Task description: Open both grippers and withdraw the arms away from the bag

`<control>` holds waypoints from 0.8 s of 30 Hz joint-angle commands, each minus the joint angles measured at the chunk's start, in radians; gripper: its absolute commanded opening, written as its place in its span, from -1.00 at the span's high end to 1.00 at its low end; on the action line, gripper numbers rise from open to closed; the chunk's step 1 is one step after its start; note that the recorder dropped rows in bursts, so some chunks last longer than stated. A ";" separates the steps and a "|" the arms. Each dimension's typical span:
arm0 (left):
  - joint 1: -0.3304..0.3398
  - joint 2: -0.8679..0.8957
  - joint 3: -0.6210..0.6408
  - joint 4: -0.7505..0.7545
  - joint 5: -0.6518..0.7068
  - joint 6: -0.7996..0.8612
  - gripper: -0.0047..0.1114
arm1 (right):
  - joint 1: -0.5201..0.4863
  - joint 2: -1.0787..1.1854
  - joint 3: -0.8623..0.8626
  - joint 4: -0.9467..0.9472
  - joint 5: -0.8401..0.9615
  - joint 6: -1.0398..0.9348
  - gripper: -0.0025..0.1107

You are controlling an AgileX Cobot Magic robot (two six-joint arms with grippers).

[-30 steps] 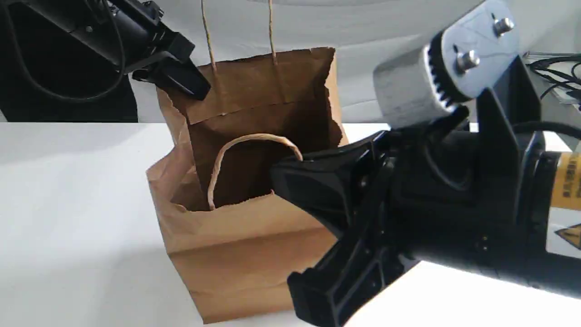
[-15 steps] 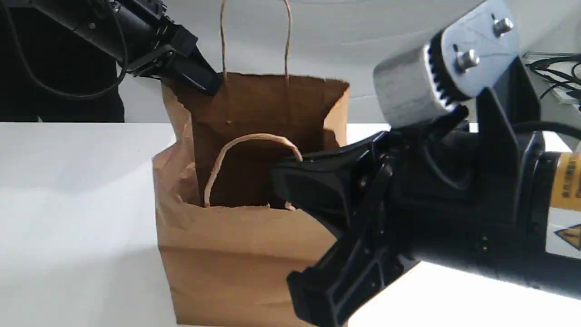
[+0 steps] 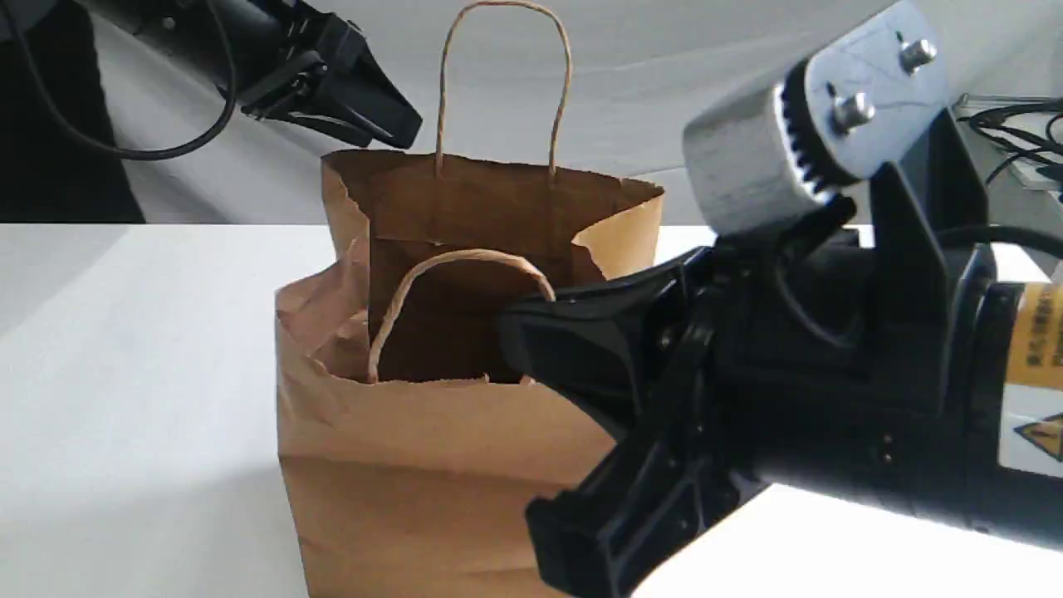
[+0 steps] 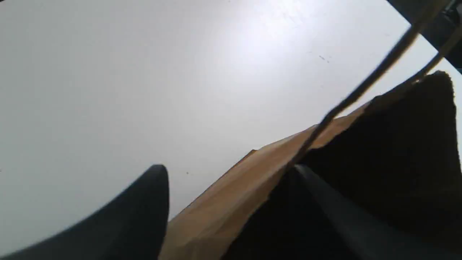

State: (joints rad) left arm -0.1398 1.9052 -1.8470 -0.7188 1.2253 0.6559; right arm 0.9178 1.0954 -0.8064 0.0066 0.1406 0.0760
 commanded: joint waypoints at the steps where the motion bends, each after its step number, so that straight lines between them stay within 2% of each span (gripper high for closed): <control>1: 0.001 -0.042 -0.008 0.069 -0.004 -0.017 0.03 | 0.001 -0.008 0.006 0.005 0.005 0.003 0.96; 4: 0.001 -0.057 -0.008 0.109 -0.004 -0.026 0.03 | 0.001 -0.008 0.006 0.002 0.005 0.001 0.83; 7: 0.001 -0.067 -0.008 0.117 -0.004 -0.027 0.03 | 0.001 -0.008 0.006 0.002 0.005 0.001 0.52; 9: 0.001 -0.071 -0.008 0.117 -0.004 -0.027 0.03 | 0.001 -0.008 0.006 0.002 0.003 0.001 0.25; 12: 0.001 -0.077 -0.008 0.117 -0.004 -0.027 0.03 | 0.001 -0.008 0.006 0.002 -0.004 0.001 0.04; 24: 0.001 -0.112 -0.008 0.161 -0.004 -0.027 0.06 | -0.001 -0.054 0.006 -0.015 -0.004 0.003 0.01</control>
State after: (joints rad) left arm -0.1398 1.8160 -1.8511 -0.5583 1.2256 0.6391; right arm 0.9178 1.0652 -0.8064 0.0000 0.1431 0.0760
